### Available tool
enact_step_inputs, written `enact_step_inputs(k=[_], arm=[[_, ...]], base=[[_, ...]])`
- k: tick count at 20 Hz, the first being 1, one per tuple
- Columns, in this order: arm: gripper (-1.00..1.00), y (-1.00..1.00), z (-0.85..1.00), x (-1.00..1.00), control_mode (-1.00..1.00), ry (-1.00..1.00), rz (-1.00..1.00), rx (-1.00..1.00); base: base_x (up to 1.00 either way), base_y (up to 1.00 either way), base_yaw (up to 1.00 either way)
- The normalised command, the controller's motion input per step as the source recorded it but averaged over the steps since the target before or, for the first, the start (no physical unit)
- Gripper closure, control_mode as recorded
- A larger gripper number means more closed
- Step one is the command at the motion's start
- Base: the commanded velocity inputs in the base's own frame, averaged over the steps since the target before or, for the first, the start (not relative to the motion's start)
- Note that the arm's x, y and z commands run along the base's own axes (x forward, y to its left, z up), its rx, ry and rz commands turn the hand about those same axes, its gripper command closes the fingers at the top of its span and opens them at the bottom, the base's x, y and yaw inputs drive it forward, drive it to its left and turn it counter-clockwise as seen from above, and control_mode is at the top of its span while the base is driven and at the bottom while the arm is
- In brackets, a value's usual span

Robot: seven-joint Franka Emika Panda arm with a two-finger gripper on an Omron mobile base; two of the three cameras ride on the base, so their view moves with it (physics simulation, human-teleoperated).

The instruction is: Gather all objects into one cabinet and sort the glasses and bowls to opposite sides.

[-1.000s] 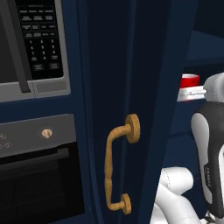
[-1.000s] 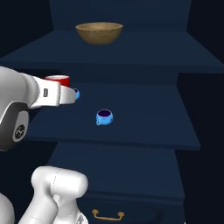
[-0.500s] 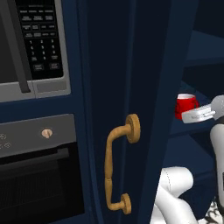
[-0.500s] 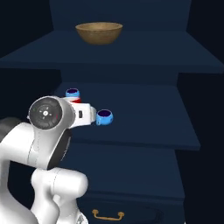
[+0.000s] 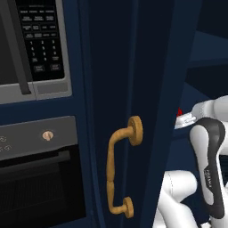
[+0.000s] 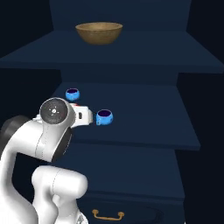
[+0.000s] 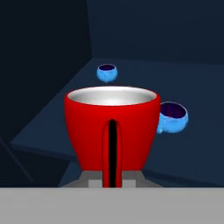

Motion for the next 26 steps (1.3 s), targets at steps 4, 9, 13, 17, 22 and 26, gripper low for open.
enact_step_inputs(k=[4,9,13,17,22,26], arm=[[1.00,0.75,-0.39,0.43,-1.00,0.00,0.10,0.00],[1.00,0.54,-0.35,0.65,-1.00,0.00,0.12,0.00],[1.00,0.42,-0.32,0.83,-1.00,0.00,0.02,0.00],[1.00,0.27,-0.31,0.77,-1.00,0.00,0.00,0.00],[1.00,0.10,-0.36,0.60,-1.00,0.00,0.01,0.00],[1.00,0.01,-0.32,0.35,-1.00,-0.01,0.05,0.02]], base=[[0.00,0.00,0.00],[0.00,0.00,0.00],[0.00,0.00,0.00],[0.00,0.00,0.00],[0.00,0.00,0.00],[0.00,0.00,0.00]])
